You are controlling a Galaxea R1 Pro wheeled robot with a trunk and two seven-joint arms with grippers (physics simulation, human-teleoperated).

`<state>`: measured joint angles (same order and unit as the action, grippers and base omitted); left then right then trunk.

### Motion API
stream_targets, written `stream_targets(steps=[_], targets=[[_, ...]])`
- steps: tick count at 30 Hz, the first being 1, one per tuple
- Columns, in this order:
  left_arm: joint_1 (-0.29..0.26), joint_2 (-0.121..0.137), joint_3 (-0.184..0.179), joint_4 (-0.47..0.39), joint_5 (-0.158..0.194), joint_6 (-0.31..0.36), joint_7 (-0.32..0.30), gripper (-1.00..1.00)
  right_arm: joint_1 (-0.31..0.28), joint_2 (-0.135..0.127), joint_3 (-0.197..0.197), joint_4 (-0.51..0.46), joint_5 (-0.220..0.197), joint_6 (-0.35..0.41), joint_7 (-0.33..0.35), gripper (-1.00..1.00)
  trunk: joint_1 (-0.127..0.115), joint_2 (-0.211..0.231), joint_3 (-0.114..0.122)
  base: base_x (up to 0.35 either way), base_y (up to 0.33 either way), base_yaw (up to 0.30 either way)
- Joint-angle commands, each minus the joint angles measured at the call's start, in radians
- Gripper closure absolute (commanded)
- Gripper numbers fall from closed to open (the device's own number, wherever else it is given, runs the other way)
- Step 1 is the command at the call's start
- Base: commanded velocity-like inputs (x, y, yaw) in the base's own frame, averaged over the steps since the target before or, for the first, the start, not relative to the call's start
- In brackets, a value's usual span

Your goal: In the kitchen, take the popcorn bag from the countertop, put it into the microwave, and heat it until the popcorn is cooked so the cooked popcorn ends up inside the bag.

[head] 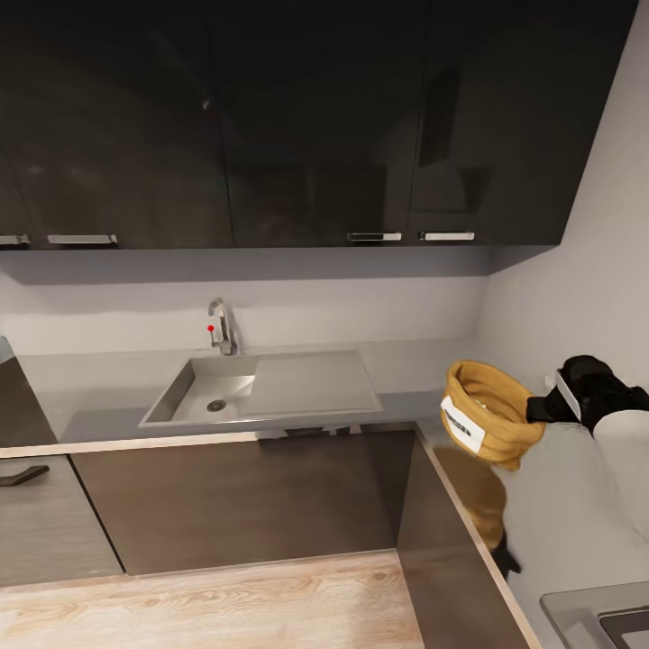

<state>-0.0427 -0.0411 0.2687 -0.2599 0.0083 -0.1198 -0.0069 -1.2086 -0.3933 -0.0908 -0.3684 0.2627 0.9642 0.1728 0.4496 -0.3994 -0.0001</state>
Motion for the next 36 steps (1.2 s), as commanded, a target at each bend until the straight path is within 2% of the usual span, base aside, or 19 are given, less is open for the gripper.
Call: stream_targets(steps=[1,3,6,13,19,29,33,35,36], targets=[[0.000,0.000,0.002,0.001,0.001,-0.003,-0.001,-1.00,-0.001,0.001,-0.007,-0.028,0.010,0.026,0.008,1.00,0.000,-0.001,0.000,0.000,0.000,0.000],[0.000,0.003,0.001,0.001,0.000,-0.003,-0.001,-1.00,-0.002,0.000,-0.007,-0.093,0.010,0.083,0.009,1.00,0.000,-0.001,0.000,0.000,0.000,0.000],[0.001,0.007,0.003,0.001,0.001,-0.003,-0.001,-1.00,-0.002,-0.001,-0.010,-0.146,0.010,0.083,0.010,1.00,0.000,-0.001,0.000,-0.035,0.033,0.000],[0.003,0.007,0.004,0.001,0.002,-0.003,-0.001,-1.00,-0.004,-0.004,-0.015,-0.157,0.010,0.083,0.010,1.00,0.000,-0.001,0.000,-0.211,0.232,0.000],[0.004,0.008,0.004,0.001,0.002,-0.003,-0.001,-1.00,-0.004,-0.004,-0.070,-0.194,0.011,0.083,0.009,1.00,0.000,-0.001,0.000,-0.235,0.283,0.000],[0.006,0.018,0.009,0.001,0.005,0.003,-0.002,-1.00,-0.003,0.000,-0.075,-0.199,0.012,0.083,0.004,1.00,0.000,-0.001,0.000,-0.210,0.317,-0.004],[0.006,0.018,0.009,0.001,0.005,0.003,-0.002,-1.00,-0.005,0.002,-0.075,-0.199,0.012,0.083,-0.002,1.00,0.000,-0.001,0.000,-0.190,0.329,-0.221],[0.007,0.018,0.009,0.001,0.005,0.003,-0.002,-1.00,-0.007,0.011,-0.076,-0.199,0.012,0.083,-0.008,1.00,0.000,-0.001,0.000,-0.188,0.329,-0.287],[0.007,0.018,0.009,0.001,0.005,0.003,-0.002,-1.00,-0.010,0.030,-0.076,-0.198,0.013,0.083,-0.023,1.00,0.000,-0.001,0.000,-0.187,0.329,-0.295]])
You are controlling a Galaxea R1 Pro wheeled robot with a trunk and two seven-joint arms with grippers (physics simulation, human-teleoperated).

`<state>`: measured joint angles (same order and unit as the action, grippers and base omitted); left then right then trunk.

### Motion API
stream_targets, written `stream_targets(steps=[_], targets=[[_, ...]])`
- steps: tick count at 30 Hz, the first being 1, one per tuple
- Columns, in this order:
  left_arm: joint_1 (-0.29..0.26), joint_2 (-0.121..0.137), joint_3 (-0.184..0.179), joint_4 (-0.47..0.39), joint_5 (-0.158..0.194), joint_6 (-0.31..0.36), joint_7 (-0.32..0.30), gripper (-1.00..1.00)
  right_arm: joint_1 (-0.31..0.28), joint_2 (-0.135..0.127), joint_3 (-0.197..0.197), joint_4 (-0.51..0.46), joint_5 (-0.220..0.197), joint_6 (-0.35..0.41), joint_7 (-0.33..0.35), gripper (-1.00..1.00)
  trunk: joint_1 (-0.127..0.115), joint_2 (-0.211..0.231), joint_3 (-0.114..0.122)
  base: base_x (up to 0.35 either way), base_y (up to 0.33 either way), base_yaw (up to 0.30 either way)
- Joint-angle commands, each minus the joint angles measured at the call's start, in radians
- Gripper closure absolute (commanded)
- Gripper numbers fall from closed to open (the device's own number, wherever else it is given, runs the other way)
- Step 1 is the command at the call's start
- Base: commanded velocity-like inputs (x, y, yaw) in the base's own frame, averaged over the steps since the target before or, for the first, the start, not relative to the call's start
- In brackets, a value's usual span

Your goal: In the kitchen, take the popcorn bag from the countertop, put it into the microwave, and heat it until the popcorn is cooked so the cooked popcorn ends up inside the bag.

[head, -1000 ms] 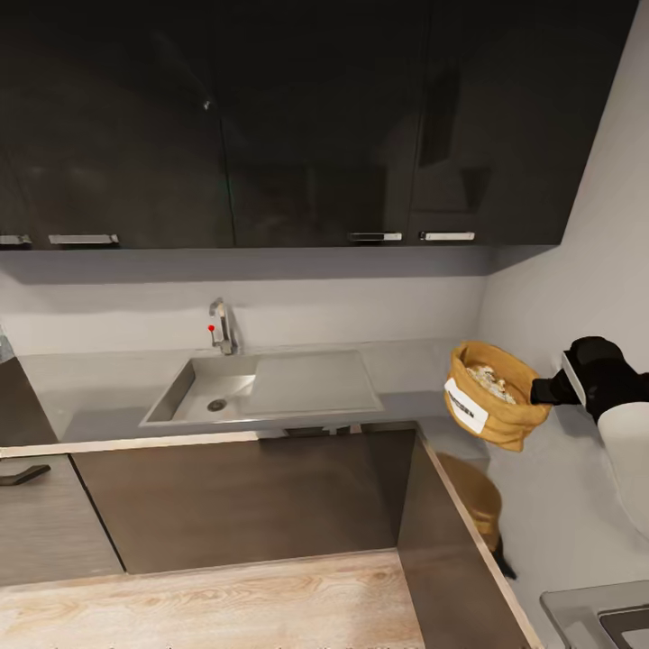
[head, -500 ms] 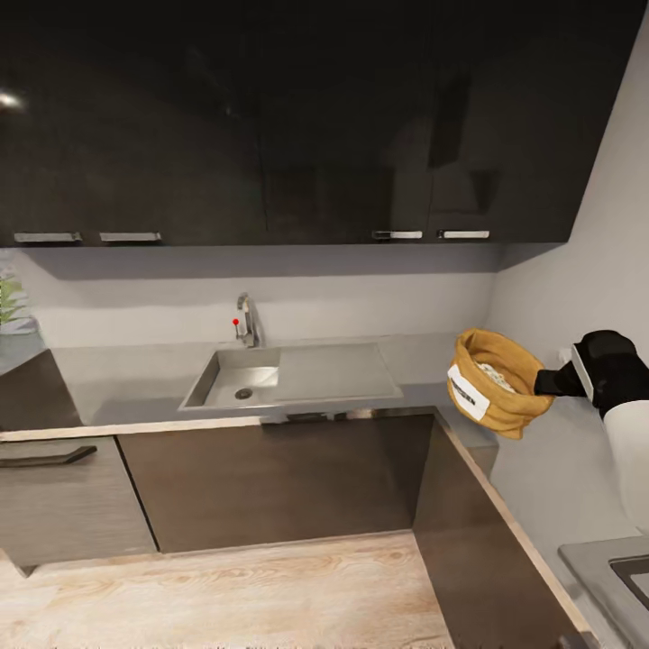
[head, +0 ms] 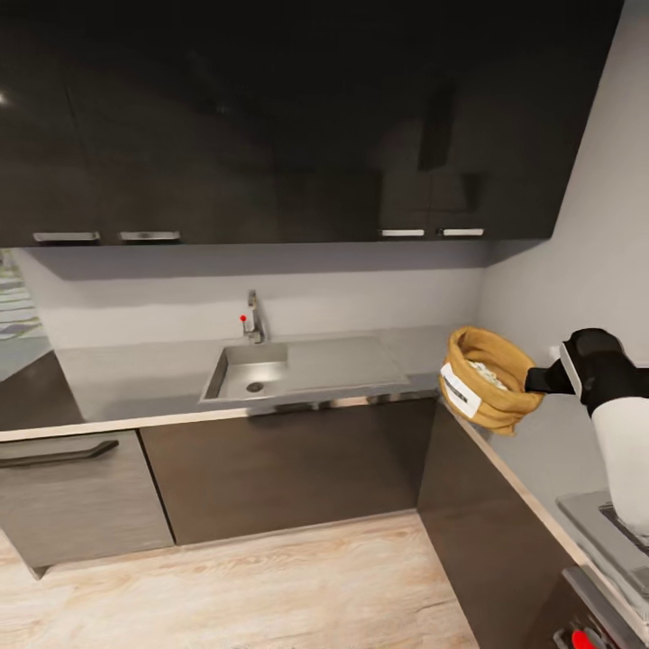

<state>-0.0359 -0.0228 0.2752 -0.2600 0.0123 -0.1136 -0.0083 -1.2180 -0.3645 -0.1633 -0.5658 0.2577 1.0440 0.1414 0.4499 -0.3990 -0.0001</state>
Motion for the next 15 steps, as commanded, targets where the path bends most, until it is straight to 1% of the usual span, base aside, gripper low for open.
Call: stream_targets(steps=[1,2,3,4,6,7,8,9,13,15], targets=[[0.000,-0.001,0.002,0.001,0.001,-0.003,-0.001,-1.00,-0.004,0.026,-0.005,-0.001,0.018,0.003,-0.023,1.00,0.000,-0.001,0.000,-0.187,0.329,-0.297],[0.000,0.000,0.001,0.001,0.001,-0.003,-0.001,-1.00,-0.007,0.050,-0.007,-0.001,0.017,0.003,-0.067,1.00,0.000,-0.001,0.000,-0.186,0.329,-0.299],[0.001,0.000,0.002,0.001,0.001,-0.003,-0.001,-1.00,-0.010,0.065,-0.012,-0.001,0.016,0.003,-0.096,1.00,0.000,-0.001,0.000,-0.184,0.329,-0.299],[0.001,0.000,0.001,0.001,0.001,-0.003,-0.001,-1.00,-0.021,0.085,-0.039,-0.002,0.016,0.003,-0.135,1.00,0.000,-0.001,0.000,-0.182,0.329,-0.300],[0.001,0.000,0.001,0.001,0.001,-0.003,-0.001,-1.00,-0.052,0.120,-0.127,0.001,0.018,0.003,-0.215,1.00,0.000,-0.001,0.000,-0.180,0.329,-0.300],[0.001,0.000,0.001,0.001,0.001,-0.003,-0.001,-1.00,-0.067,0.143,-0.159,0.002,0.018,0.003,-0.280,1.00,0.000,-0.001,0.000,-0.179,0.329,-0.300],[0.001,0.000,0.001,0.001,0.001,-0.003,-0.001,-1.00,-0.074,0.165,-0.175,0.000,0.016,0.003,-0.330,1.00,0.000,-0.001,0.000,-0.178,0.329,-0.300],[0.001,-0.001,0.001,0.001,0.001,-0.003,-0.001,-1.00,-0.078,0.178,-0.182,0.000,0.016,0.003,-0.357,1.00,0.000,-0.001,0.000,-0.176,0.329,-0.300],[0.001,-0.001,0.001,0.001,0.001,-0.003,-0.001,-1.00,-0.080,0.186,-0.187,0.000,0.016,0.003,-0.387,1.00,0.000,-0.001,0.000,-0.173,0.329,-0.300],[0.001,-0.001,0.001,0.001,0.001,-0.003,-0.001,-1.00,-0.087,0.186,-0.211,0.001,0.016,0.003,-0.425,1.00,0.000,-0.001,0.000,-0.166,0.329,-0.286]])
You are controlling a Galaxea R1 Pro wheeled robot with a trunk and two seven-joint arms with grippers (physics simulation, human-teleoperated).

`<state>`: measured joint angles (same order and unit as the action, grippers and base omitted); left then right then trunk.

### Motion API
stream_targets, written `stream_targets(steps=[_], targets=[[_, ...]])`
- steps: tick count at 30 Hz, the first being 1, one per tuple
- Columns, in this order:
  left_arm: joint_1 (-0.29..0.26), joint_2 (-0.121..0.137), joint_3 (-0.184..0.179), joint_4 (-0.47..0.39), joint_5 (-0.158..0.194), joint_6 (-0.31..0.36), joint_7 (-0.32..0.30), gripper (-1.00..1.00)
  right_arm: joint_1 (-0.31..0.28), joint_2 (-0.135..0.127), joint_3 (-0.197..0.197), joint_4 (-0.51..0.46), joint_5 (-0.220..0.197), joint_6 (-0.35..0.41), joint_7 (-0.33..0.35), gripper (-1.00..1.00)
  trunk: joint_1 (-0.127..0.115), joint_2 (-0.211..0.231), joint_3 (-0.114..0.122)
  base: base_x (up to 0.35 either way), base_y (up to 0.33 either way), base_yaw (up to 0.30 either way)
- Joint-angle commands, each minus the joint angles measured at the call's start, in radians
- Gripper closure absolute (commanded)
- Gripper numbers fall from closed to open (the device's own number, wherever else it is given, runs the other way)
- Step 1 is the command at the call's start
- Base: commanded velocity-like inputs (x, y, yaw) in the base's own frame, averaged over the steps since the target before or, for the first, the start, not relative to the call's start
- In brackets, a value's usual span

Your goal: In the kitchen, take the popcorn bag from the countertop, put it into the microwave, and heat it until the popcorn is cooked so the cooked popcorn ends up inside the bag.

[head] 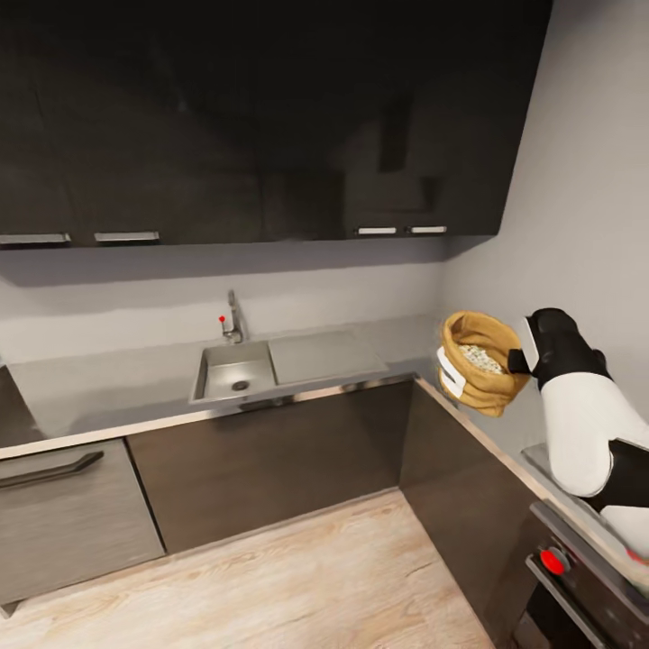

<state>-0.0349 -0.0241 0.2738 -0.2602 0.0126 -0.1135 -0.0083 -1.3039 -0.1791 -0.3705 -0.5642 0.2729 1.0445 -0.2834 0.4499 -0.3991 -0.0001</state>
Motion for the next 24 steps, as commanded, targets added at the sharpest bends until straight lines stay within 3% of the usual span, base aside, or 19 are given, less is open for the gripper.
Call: stream_targets(steps=[1,11,14,19,24], targets=[[0.000,0.000,0.002,0.001,0.001,-0.003,-0.001,-1.00,-0.003,0.001,-0.015,0.001,0.001,0.003,-0.009,1.00,0.000,-0.001,0.000,-0.159,0.329,-0.149],[0.000,-0.003,0.001,0.001,-0.001,-0.003,-0.001,-1.00,0.002,0.000,-0.026,0.014,0.007,0.003,-0.020,1.00,0.000,-0.001,0.000,-0.018,0.053,-0.012],[0.000,-0.003,0.001,0.001,-0.002,-0.003,-0.001,-1.00,0.000,0.001,-0.031,0.027,0.006,0.003,-0.065,1.00,0.000,-0.001,0.000,0.000,0.000,-0.186],[0.000,-0.004,0.001,0.001,-0.001,-0.003,-0.001,-1.00,-0.005,-0.001,-0.130,0.055,0.005,0.003,-0.155,1.00,0.000,-0.001,0.000,-0.016,0.199,-0.287],[0.000,-0.002,0.001,0.001,0.000,-0.003,-0.001,-1.00,-0.005,-0.001,-0.148,0.061,0.005,0.003,-0.172,1.00,0.000,-0.001,0.000,-0.069,0.328,-0.299]])
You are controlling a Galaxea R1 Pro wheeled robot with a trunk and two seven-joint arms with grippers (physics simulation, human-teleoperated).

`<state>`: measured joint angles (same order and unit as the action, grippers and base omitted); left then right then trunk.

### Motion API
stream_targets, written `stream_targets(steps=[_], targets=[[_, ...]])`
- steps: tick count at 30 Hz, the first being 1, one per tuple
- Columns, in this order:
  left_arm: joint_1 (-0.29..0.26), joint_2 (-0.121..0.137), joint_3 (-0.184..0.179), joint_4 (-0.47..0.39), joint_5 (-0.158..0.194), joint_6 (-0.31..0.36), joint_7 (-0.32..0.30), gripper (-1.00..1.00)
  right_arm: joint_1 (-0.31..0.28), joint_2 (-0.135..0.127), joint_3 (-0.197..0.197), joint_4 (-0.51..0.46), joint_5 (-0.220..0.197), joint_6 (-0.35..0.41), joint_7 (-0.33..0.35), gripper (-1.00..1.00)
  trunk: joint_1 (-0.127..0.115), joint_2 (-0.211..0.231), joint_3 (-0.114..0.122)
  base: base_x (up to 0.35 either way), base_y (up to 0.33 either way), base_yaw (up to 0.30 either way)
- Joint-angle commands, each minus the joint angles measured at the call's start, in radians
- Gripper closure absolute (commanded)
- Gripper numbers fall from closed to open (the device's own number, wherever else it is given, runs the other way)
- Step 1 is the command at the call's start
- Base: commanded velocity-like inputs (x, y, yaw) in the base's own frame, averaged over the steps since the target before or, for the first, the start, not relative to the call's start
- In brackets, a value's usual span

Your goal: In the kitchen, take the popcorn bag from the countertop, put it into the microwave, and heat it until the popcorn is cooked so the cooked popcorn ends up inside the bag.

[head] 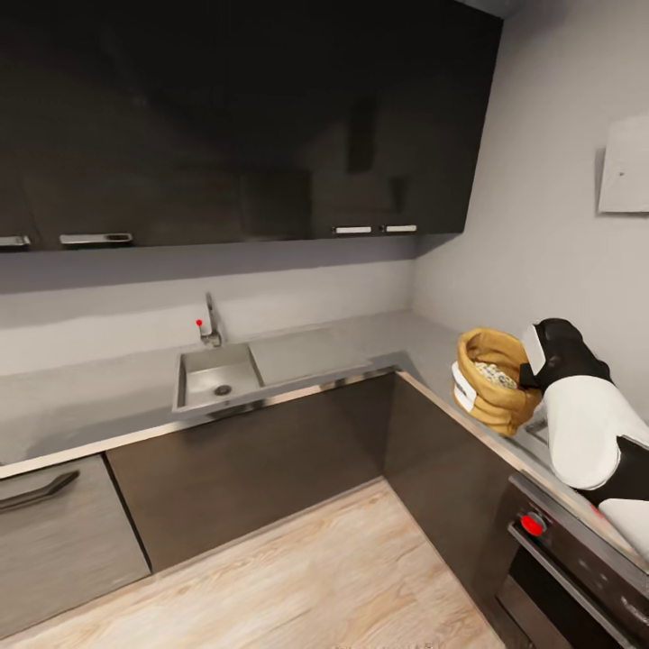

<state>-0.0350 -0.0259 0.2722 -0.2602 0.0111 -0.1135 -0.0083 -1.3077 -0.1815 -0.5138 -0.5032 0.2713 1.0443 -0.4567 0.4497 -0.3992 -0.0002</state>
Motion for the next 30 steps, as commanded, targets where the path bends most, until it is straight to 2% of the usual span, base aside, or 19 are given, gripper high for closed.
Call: stream_targets(steps=[1,3,5,9,10,16,21,30], targets=[[0.000,0.000,0.002,0.001,0.001,-0.003,-0.001,-1.00,-0.001,0.001,-0.016,0.000,0.006,0.003,-0.001,1.00,0.000,-0.001,0.000,-0.081,0.339,-0.300],[0.000,0.000,0.002,0.001,0.001,-0.003,-0.001,-1.00,-0.002,-0.004,-0.064,-0.001,0.006,0.003,-0.022,1.00,0.000,-0.001,0.000,-0.086,0.340,-0.300],[0.000,0.000,0.002,0.001,0.001,-0.003,-0.001,-1.00,-0.002,-0.005,-0.105,-0.005,0.003,0.003,-0.082,1.00,0.000,-0.001,0.000,-0.090,0.340,-0.241],[0.000,0.000,0.002,0.001,0.001,-0.003,-0.001,-1.00,-0.002,-0.008,-0.168,-0.014,0.001,0.003,-0.105,1.00,0.000,-0.001,0.000,-0.092,0.340,-0.055],[0.000,0.000,0.002,0.001,0.001,-0.003,-0.001,-1.00,-0.002,-0.008,-0.173,-0.014,0.002,0.003,-0.106,1.00,0.000,-0.001,0.000,-0.092,0.340,-0.006],[0.000,0.000,0.002,0.001,0.001,-0.002,-0.001,-1.00,0.010,-0.012,-0.167,-0.020,0.017,0.003,-0.122,1.00,0.000,-0.001,0.000,-0.093,0.340,-0.001],[0.000,-0.001,0.002,0.001,0.001,-0.002,-0.001,-1.00,0.012,-0.010,-0.166,-0.021,0.017,0.003,-0.243,1.00,0.000,-0.001,0.000,-0.096,0.340,0.000],[0.000,-0.002,0.002,0.001,0.001,-0.002,-0.001,-1.00,0.014,-0.012,-0.167,-0.023,0.017,0.003,-0.256,1.00,0.000,-0.001,0.000,-0.098,0.340,0.000]])
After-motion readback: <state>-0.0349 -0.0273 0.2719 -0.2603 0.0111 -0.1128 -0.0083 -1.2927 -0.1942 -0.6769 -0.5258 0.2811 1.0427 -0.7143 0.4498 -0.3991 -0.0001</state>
